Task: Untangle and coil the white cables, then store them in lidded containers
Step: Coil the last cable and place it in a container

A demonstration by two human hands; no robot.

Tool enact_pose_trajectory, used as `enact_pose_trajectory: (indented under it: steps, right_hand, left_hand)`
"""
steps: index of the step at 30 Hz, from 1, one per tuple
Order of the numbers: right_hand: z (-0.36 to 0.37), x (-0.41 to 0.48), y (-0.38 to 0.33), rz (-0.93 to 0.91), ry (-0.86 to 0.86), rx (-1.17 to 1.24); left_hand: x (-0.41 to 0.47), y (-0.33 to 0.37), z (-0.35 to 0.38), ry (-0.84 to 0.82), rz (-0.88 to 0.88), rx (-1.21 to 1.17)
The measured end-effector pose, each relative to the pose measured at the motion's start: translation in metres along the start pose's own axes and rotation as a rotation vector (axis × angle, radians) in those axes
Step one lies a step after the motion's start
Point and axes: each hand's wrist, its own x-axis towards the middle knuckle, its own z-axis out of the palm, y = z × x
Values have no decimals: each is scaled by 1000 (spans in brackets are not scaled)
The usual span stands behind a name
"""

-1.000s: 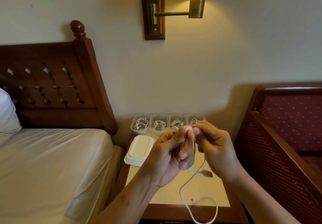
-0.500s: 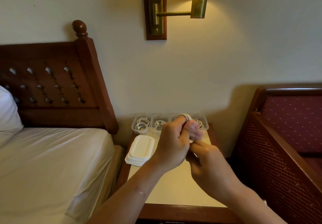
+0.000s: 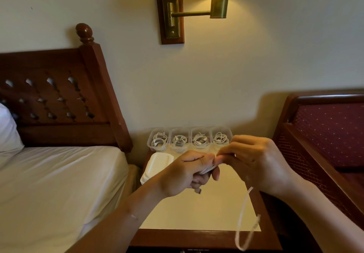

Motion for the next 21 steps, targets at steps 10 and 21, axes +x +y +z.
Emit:
enact_pose_trajectory:
  steps: [10, 21]
  right_hand:
    - [51, -9, -2, 413, 290, 479]
    - [69, -21, -29, 546, 104, 389]
  left_hand:
    - [-1, -2, 26, 75, 218, -537]
    - [13, 12, 34, 360, 311, -588]
